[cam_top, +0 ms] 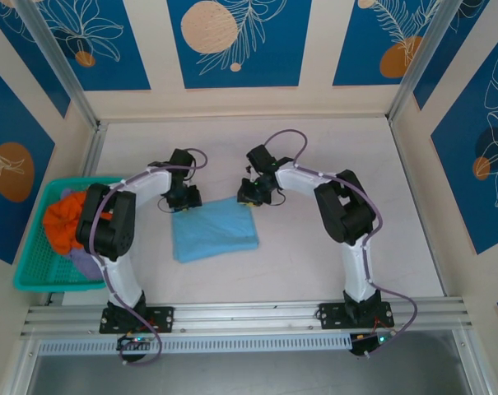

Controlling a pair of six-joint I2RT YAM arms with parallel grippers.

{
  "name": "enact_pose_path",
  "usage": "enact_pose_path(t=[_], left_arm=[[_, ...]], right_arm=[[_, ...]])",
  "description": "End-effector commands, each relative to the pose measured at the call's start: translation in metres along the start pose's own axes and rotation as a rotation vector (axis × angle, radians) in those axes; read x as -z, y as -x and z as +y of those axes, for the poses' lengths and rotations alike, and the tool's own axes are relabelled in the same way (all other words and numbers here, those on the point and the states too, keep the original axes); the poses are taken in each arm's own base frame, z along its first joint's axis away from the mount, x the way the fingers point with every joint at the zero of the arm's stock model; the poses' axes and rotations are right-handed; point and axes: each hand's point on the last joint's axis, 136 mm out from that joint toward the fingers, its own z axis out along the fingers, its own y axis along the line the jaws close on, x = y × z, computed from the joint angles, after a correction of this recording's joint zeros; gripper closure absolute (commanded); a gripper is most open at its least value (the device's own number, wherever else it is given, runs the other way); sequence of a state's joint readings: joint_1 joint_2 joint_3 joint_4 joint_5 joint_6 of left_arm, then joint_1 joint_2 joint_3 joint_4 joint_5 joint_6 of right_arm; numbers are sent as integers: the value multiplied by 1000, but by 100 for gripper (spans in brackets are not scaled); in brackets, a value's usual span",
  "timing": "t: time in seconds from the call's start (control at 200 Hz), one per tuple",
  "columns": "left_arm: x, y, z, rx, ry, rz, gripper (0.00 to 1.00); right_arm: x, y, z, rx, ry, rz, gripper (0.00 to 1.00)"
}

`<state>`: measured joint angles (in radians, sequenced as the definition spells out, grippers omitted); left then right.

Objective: Fold and stack the t-shirts

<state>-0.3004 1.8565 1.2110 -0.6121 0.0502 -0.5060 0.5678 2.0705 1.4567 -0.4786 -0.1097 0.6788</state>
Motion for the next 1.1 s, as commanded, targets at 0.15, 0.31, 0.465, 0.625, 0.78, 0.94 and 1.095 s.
enact_pose_path(t=[0.15,0.31,0.465,0.625,0.78,0.94,1.095], left_arm=[[52,15,-26,6,-104,-49,39],[59,-7,-21,-49,-96,-45,58],[37,-31,15,-47,10,-19,68],[18,-47,38,-40,95,57,64],[8,-50,56,8,169,110,61],[17,-43,58,79,151,117,52],[35,-33,35,126,19,103,26]], right_arm=[[56,-22,58,106,179,-52,74],[28,-40,77,144,175,37,79],[-4,-52,88,182,146,116,80],[-31,-60,69,171,11,180,80],[-35,-53,21,41,-98,186,78],[-18,-39,0,-16,-139,131,72],[4,-22,-17,-107,-192,82,68]])
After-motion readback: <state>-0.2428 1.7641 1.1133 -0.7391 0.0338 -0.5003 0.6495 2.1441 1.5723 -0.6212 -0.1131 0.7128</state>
